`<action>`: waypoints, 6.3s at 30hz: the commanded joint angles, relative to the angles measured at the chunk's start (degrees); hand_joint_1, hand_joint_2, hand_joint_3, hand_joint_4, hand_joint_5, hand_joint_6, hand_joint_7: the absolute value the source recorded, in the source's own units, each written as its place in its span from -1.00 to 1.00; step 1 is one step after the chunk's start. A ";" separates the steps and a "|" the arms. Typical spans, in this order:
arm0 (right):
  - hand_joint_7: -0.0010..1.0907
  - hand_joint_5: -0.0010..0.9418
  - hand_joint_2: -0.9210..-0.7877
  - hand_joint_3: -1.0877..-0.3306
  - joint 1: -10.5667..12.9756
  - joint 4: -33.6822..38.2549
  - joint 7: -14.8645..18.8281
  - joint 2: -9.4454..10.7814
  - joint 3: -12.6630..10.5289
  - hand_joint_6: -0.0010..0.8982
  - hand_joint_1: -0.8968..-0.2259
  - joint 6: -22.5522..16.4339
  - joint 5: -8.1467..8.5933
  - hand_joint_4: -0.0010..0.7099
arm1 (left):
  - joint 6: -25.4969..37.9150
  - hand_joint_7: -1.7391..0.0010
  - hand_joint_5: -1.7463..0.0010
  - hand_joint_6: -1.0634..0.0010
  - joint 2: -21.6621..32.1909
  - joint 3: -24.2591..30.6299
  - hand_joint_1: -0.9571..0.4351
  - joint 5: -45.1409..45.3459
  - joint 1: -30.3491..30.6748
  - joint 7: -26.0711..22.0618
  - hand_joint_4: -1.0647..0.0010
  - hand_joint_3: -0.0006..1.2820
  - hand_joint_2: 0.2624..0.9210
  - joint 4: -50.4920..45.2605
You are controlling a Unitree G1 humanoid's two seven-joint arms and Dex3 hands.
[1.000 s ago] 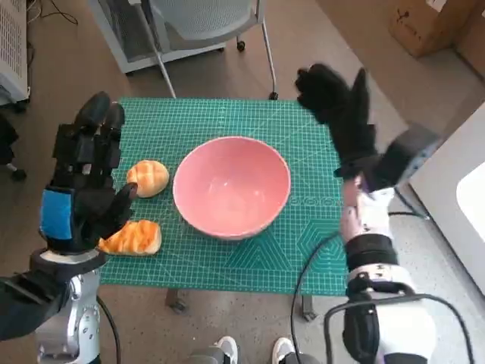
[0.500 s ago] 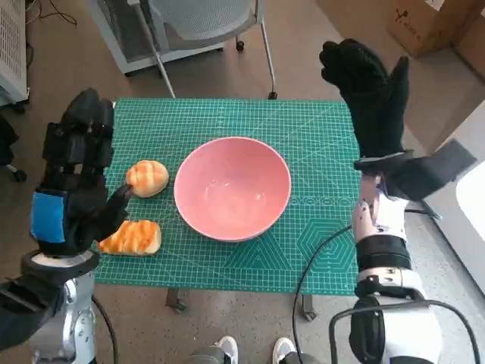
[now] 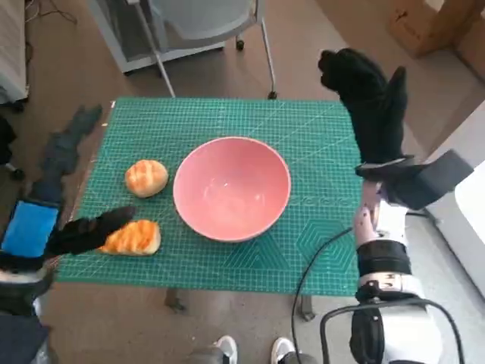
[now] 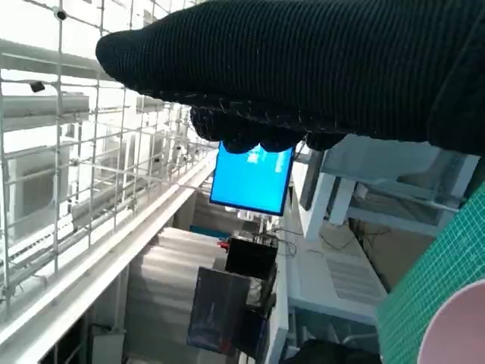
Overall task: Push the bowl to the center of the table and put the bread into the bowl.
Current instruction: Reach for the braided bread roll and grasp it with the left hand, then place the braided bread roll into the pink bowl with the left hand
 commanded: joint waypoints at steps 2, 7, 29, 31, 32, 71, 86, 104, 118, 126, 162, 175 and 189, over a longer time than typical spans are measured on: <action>-0.96 -0.98 -1.00 -0.08 1.69 1.32 -0.21 -0.28 0.65 -0.25 -0.32 1.45 -0.10 -0.51 | 28.43 0.79 1.00 0.87 14.31 -4.85 -0.05 8.09 -0.13 -9.59 1.00 -0.98 0.28 -12.87; -0.97 -0.98 -1.00 -0.08 1.50 1.58 -0.29 -0.36 0.63 -0.25 -0.32 2.07 -0.05 -0.49 | 33.33 0.86 1.00 0.76 17.23 -9.71 0.33 9.87 -0.95 -11.07 1.00 -0.99 0.22 -14.03; -0.97 -0.98 -1.00 -0.05 1.42 1.72 0.17 0.18 0.79 -0.19 -0.36 3.93 0.90 -0.46 | 41.96 0.96 1.00 0.67 24.80 -32.98 0.41 17.98 -8.93 -14.29 1.00 -0.99 0.24 -1.63; -0.97 -0.99 -1.00 -0.04 1.51 1.62 0.33 0.14 0.74 -0.18 -0.38 4.01 1.05 -0.46 | 41.67 0.96 1.00 0.67 24.60 -34.17 0.41 18.53 -9.28 -14.12 1.00 -0.99 0.25 -0.15; -0.97 -0.99 -1.00 -0.04 1.55 1.58 0.41 0.11 0.71 -0.18 -0.38 4.10 1.16 -0.46 | 41.35 0.96 1.00 0.67 24.35 -34.68 0.41 18.70 -9.48 -14.04 1.00 -0.99 0.25 0.89; -0.99 -0.99 -1.00 -0.01 3.43 -1.36 1.41 -0.39 1.06 -0.19 -0.29 6.36 2.62 -0.44 | 20.53 0.96 0.97 0.25 13.34 -43.31 0.48 27.35 -17.36 -11.36 0.52 -0.92 0.49 41.26; -0.98 -1.00 -1.00 -0.03 3.58 -1.75 1.13 -0.61 0.91 -0.17 -0.24 6.60 2.66 -0.44 | 14.47 -0.03 -0.33 -0.27 12.88 -41.60 0.42 29.26 -15.38 -9.46 -0.35 -0.90 0.94 43.28; -0.99 -1.00 -1.00 -0.05 3.52 -0.84 1.21 -0.11 0.69 -0.17 -0.28 6.49 2.88 -0.44 | 12.65 -0.20 -0.36 -0.29 14.04 -35.95 0.38 30.24 -12.47 -9.47 -0.37 -0.91 0.95 37.41; -0.98 -0.99 -1.00 -0.05 3.55 -1.05 1.96 -0.10 0.50 -0.15 -0.27 7.06 3.92 -0.42 | 16.09 -0.25 -0.28 -0.29 16.06 -24.49 0.38 29.71 -11.71 -14.10 -0.41 -0.94 0.96 19.86; -0.99 -0.99 -1.00 0.00 3.65 -1.48 1.89 0.08 0.72 -0.15 -0.28 7.19 4.32 -0.42 | 17.54 -0.29 -0.19 -0.33 16.11 -21.45 0.38 31.27 -16.87 -16.02 -0.46 -0.96 0.95 10.95; -1.00 -1.00 -1.00 -0.11 6.28 -3.14 2.15 -1.01 0.66 -0.18 -0.27 4.10 4.10 -0.41 | -0.85 -0.28 -0.28 -0.20 -5.92 -42.99 0.38 37.83 -45.96 -11.55 -0.43 -0.95 1.00 48.31; -0.99 -1.00 -1.00 -0.10 7.33 -4.62 0.64 -0.38 0.55 -0.15 -0.27 4.68 4.21 -0.45 | 0.17 0.87 0.72 0.43 -6.81 -39.24 0.34 28.77 -44.21 -17.96 0.66 -0.91 0.55 51.58; -1.00 -1.00 -1.00 -0.11 6.92 -3.60 1.36 -0.52 1.61 -0.21 -0.21 5.05 3.81 -0.47 | -0.21 1.00 1.00 0.65 -2.38 -36.23 -0.08 28.53 -40.41 -17.84 1.00 -0.97 0.45 41.19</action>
